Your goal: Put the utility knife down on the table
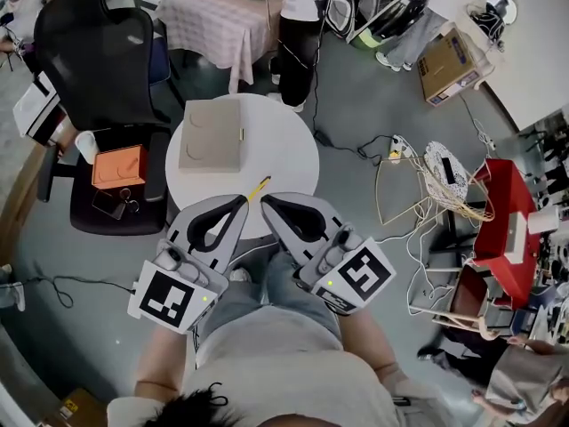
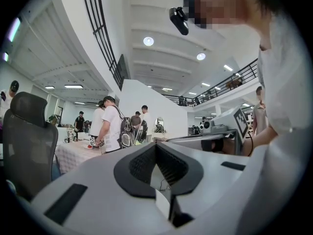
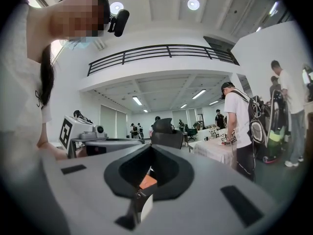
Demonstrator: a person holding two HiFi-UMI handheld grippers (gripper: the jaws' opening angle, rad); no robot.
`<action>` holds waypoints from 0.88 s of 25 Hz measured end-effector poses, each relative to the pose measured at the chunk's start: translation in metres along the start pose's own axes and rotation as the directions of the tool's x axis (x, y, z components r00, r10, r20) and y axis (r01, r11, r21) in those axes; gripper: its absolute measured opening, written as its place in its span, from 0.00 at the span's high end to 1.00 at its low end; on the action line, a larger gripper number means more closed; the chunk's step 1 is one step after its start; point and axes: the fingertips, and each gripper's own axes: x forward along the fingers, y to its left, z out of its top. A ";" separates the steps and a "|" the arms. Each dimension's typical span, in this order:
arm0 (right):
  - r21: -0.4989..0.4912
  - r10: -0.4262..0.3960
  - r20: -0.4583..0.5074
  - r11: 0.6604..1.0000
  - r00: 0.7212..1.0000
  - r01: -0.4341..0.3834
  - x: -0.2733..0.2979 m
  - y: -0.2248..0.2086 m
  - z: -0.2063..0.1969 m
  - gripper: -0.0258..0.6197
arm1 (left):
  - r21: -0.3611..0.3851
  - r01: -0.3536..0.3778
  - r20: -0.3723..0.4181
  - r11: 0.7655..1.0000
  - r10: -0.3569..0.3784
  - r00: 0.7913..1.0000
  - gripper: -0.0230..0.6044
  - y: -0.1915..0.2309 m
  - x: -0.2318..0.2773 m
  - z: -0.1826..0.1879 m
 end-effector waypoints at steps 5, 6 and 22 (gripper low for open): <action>-0.023 0.008 0.004 1.000 1.000 -0.008 -0.001 0.008 0.006 0.95 | 0.007 0.004 0.019 1.000 -0.004 1.000 0.95 -0.004 -0.005 0.005; -0.024 0.009 0.005 1.000 1.000 -0.009 -0.002 0.009 0.007 0.95 | 0.008 0.004 0.021 1.000 -0.004 1.000 0.95 -0.005 -0.006 0.006; -0.044 0.016 -0.003 0.999 1.000 -0.016 0.004 0.016 0.011 0.95 | 0.003 0.021 0.061 1.000 -0.021 0.998 0.95 -0.003 -0.011 0.014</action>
